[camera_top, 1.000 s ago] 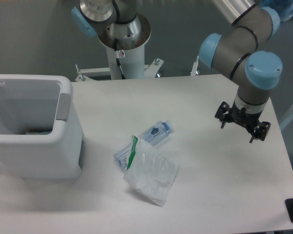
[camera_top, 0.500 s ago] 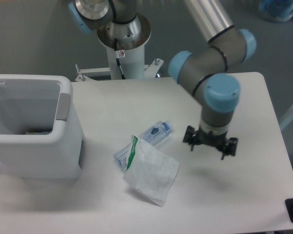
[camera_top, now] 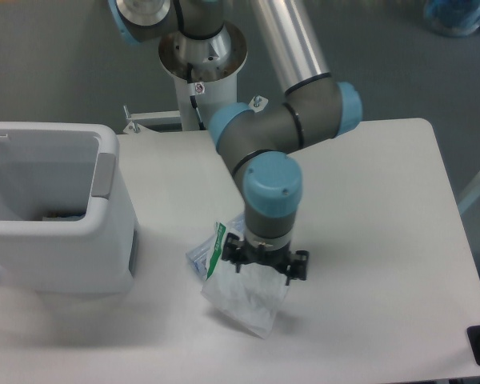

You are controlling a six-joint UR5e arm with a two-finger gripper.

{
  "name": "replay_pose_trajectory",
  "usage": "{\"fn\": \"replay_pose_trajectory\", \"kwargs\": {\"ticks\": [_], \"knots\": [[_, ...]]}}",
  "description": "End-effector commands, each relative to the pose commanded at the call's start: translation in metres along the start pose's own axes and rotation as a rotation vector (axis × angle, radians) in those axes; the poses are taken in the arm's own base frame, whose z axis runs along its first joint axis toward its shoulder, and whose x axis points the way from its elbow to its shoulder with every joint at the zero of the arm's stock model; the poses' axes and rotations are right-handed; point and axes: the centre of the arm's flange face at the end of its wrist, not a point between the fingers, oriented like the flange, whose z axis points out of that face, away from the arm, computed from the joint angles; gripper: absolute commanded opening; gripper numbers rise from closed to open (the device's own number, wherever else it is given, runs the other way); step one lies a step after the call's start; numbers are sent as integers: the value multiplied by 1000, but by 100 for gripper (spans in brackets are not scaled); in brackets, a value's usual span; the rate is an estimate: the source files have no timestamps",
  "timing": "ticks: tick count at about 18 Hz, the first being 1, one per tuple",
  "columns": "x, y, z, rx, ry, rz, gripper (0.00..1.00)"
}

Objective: Place the trash in the trash can
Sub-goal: 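Lower the gripper and pinch the plastic bag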

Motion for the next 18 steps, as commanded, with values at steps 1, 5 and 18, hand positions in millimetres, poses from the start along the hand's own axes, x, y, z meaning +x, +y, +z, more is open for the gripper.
{"fn": "replay_pose_trajectory", "kwargs": {"ticks": [1,5,18], "knots": [[3,-1,0,2,3,-8,100],[38,3,24,-50,22,5,100],[42,4,38,-94,-26,0,0]]}}
